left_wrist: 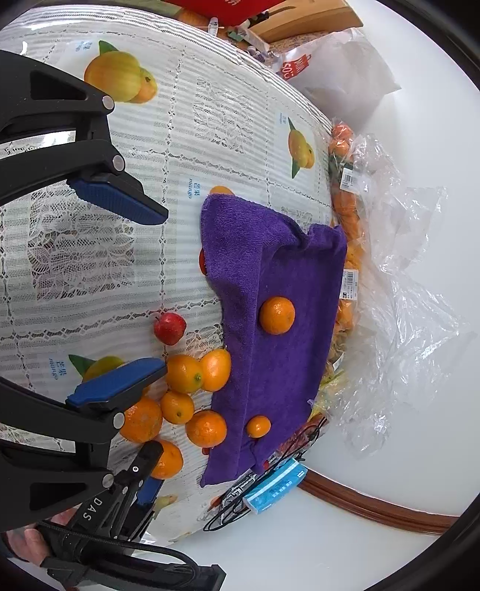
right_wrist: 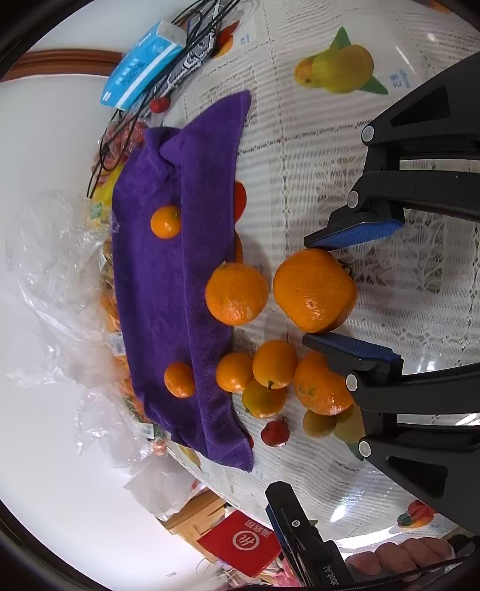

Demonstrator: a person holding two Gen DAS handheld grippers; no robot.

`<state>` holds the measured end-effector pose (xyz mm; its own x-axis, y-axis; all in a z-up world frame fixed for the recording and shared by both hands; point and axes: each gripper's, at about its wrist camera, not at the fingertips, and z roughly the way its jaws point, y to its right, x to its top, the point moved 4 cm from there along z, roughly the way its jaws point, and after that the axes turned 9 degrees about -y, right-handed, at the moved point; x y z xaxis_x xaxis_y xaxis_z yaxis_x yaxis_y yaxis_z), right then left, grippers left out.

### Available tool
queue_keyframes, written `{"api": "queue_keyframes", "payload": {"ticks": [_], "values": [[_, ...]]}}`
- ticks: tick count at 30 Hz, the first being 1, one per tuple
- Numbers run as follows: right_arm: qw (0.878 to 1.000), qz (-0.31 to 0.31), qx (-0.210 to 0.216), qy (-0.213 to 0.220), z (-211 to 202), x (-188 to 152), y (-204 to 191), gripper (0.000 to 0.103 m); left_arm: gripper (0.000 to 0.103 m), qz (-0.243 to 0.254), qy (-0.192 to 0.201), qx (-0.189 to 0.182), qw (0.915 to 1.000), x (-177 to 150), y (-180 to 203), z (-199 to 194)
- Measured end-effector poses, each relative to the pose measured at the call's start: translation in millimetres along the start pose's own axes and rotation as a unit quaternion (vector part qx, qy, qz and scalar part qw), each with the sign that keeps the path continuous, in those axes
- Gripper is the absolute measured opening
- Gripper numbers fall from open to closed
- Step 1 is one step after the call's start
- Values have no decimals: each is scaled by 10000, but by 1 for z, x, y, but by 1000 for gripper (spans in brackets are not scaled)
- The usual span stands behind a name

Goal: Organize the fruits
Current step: 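Grasp a large orange with the right tool while the left tool approaches the red apple, then grasp the small red apple with the left tool while the right tool holds its orange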

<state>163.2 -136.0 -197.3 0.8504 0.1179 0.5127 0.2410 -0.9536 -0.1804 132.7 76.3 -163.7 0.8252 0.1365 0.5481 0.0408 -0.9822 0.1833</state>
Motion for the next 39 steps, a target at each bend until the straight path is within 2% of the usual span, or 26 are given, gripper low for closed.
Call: {"api": "queue_keyframes", "payload": {"ticks": [7, 33, 39], "values": [[9997, 101, -181, 86, -11, -1, 18, 45, 73, -3, -59, -33, 10000, -1, 3, 4], [9987, 225, -249, 382, -33, -1, 36, 45, 73, -137, -23, -143, 9998, -4, -4, -1], [9986, 216, -252, 413, -39, -2, 40, 45, 72, -35, -28, -138, 9999, 0, 5, 4]]}}
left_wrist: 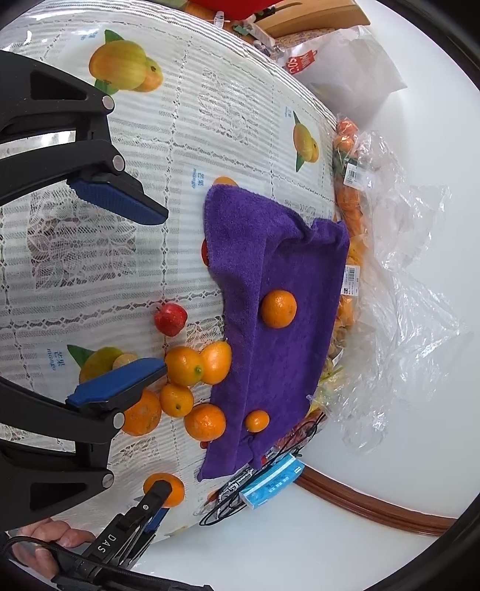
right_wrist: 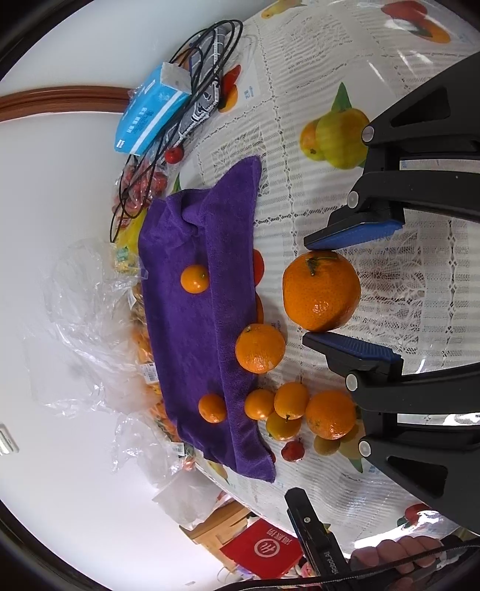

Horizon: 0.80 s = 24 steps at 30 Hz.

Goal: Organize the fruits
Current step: 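Grasp the small red apple with the left tool while the right tool holds its orange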

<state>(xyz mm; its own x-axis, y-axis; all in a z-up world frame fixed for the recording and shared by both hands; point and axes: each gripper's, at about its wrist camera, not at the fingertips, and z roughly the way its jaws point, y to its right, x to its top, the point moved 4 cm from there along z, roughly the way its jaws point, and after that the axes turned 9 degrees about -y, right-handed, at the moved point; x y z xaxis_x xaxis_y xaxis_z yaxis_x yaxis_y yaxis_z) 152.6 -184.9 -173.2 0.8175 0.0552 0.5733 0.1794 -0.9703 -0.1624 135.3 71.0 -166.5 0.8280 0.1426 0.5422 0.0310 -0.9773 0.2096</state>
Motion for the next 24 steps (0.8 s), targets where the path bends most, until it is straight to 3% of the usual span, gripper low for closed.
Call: {"api": "queue_keyframes", "payload": {"ticks": [4, 12, 17, 21, 24], "values": [[10000, -6, 7, 4, -2, -2, 2, 45, 68, 160, -162, 238, 9995, 2, 6, 15], [9998, -88, -149, -1, 1, -5, 6, 45, 49, 300, -391, 85, 9987, 5, 10, 41], [9994, -173, -289, -1, 7, -3, 8, 45, 45, 488, -326, 56, 9983, 8, 18, 46], [9996, -159, -240, -35, 11, -3, 8, 45, 24, 738, -296, 174, 9967, 6, 26, 48], [9995, -188, -265, -43, 13, -2, 6, 45, 24, 852, -296, 96, 9959, 4, 29, 47]]}}
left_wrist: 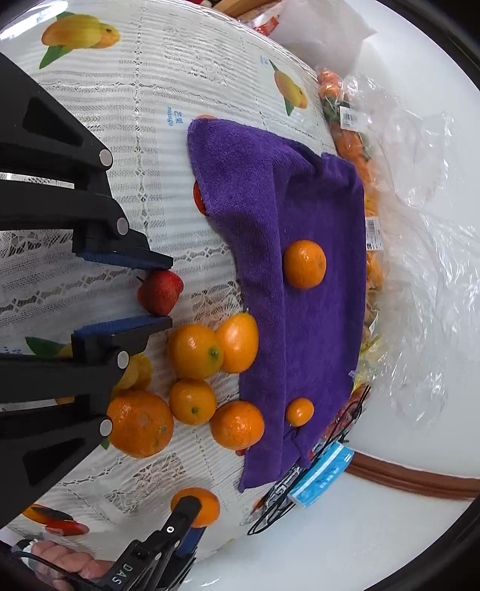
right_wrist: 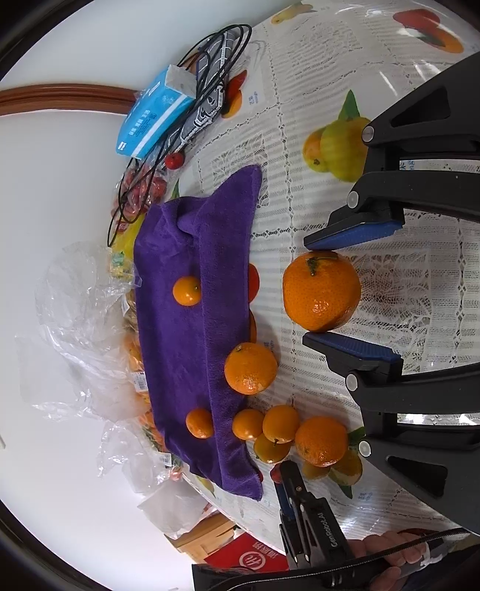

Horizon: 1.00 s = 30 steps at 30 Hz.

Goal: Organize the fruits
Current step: 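Grasp the small red apple with the left tool while the right tool holds its orange, then carry the red apple with the left tool while the right tool carries the orange over the towel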

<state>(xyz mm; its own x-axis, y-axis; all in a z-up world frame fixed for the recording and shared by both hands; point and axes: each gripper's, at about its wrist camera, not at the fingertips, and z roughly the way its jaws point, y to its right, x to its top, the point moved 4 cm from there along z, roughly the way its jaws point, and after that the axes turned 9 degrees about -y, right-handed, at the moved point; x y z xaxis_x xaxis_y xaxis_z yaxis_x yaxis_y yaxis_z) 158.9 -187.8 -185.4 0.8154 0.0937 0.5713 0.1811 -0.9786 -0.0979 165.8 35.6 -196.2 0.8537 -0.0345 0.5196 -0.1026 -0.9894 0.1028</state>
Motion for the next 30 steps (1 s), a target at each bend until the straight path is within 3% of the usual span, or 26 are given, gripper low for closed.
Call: {"api": "queue_keyframes", "payload": {"ticks": [17, 30], "values": [[9996, -86, 62, 267, -18, 21, -8, 45, 24, -471, 308, -123, 9983, 11, -19, -36], [9982, -91, 71, 582, -23, 65, -9, 45, 24, -568, 647, -114, 9962, 56, -18, -49]]}}
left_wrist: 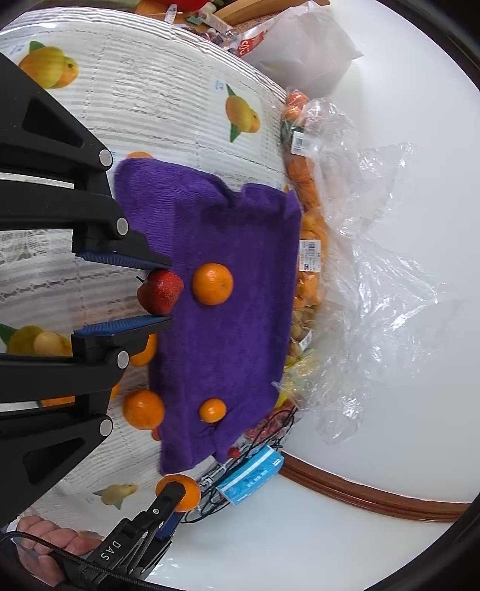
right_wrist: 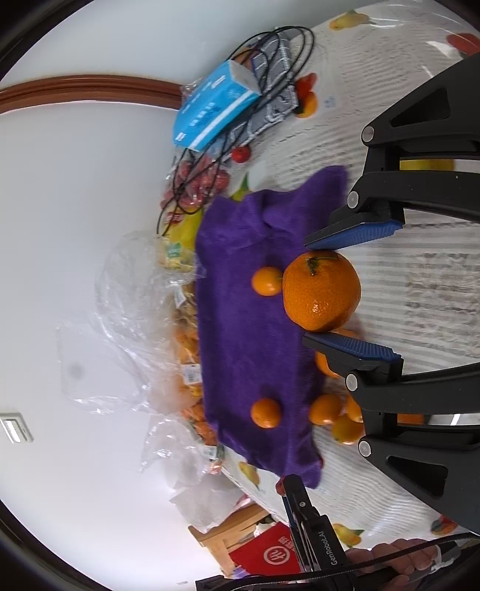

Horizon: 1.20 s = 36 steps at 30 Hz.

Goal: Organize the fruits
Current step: 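Carry the red apple with the left tool while the right tool carries the orange over the towel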

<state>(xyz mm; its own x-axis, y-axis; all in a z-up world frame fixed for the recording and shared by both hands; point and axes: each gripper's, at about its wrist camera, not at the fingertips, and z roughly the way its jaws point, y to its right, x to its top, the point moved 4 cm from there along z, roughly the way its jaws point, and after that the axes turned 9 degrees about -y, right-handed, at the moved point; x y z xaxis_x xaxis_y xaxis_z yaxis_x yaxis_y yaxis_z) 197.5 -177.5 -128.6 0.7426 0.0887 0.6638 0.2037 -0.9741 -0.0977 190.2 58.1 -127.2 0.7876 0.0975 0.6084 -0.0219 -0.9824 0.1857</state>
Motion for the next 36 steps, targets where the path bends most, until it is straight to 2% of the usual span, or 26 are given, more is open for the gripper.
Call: {"api": "queue_keyframes", "payload": {"ticks": [9, 20, 25, 31, 36], "values": [[9999, -14, 94, 123, 22, 38, -6, 45, 24, -6, 213, 73, 9997, 34, 3, 7], [9997, -115, 112, 195, 43, 74, -16, 45, 24, -115, 249, 13, 9996, 67, 0, 28], [9994, -103, 237, 220, 55, 77, -17, 45, 24, -151, 283, 50, 9995, 66, -5, 43], [9994, -54, 331, -47, 80, 70, -11, 45, 24, -249, 131, 90, 9996, 60, -16, 58], [9993, 6, 362, -65, 84, 67, -8, 45, 24, -267, 60, 26, 9996, 57, -16, 62]]}}
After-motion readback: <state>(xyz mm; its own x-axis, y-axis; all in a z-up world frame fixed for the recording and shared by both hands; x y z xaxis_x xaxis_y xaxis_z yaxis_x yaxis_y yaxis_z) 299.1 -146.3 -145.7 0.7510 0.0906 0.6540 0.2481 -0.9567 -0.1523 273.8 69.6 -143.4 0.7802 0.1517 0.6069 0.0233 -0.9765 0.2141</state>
